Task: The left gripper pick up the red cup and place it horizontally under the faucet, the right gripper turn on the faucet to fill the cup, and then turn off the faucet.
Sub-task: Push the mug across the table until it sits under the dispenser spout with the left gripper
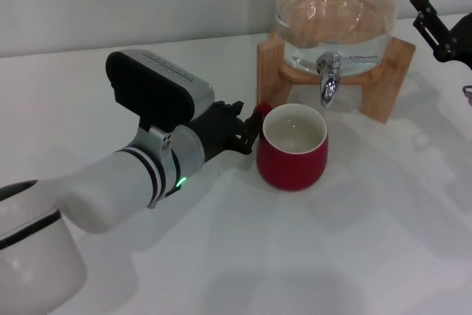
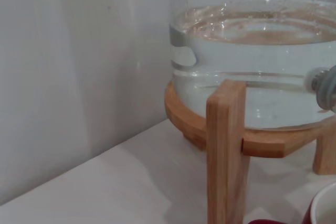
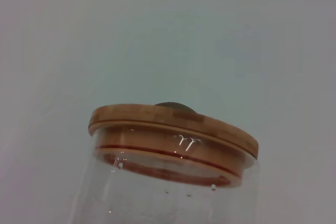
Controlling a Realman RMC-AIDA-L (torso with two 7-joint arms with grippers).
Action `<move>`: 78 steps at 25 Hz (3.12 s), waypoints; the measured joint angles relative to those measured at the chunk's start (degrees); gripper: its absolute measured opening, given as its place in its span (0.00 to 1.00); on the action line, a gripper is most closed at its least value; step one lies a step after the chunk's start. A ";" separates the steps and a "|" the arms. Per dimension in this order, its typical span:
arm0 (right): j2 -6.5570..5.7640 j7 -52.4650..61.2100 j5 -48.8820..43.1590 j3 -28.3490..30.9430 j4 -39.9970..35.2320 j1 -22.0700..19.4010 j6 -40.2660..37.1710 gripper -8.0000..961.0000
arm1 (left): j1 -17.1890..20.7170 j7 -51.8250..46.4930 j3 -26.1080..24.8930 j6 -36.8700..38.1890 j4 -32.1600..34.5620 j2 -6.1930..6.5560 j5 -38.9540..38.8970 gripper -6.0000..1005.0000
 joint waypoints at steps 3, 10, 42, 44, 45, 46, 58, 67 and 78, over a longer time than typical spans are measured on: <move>0.00 0.00 0.24 0.00 0.00 -0.08 0.00 0.64 | 1.61 0.02 -0.10 0.06 -1.58 0.13 0.00 0.31; 0.00 0.00 0.39 0.30 0.00 -0.20 -0.59 0.64 | 7.04 0.63 -0.17 3.15 -6.87 0.30 3.04 0.33; -0.01 0.00 0.38 0.08 0.00 -0.20 -0.48 0.64 | 8.02 1.11 0.65 3.40 -11.43 0.33 6.95 0.33; -0.04 0.00 0.38 0.14 0.00 -0.20 -0.46 0.64 | 7.92 1.12 0.95 3.49 -11.44 0.30 6.94 0.33; -0.09 0.00 0.38 0.22 0.00 -0.20 -0.46 0.64 | 8.01 1.12 1.12 3.54 -11.53 0.30 6.93 0.33; -0.13 0.00 0.38 0.31 0.00 -0.20 -0.47 0.64 | 8.18 1.14 1.13 3.56 -11.58 0.30 6.92 0.33; -0.34 -0.07 0.38 0.53 0.04 -0.15 -1.86 0.64 | 15.16 3.60 1.04 3.67 -16.11 0.62 7.49 0.33; -0.32 -0.88 0.28 0.45 0.07 0.14 -3.29 0.64 | 17.22 5.82 3.68 4.13 -19.27 0.98 7.17 0.33; -0.26 -0.97 0.13 0.10 0.00 -0.17 -3.26 0.64 | 17.57 5.81 5.35 6.54 -20.88 1.29 6.88 0.33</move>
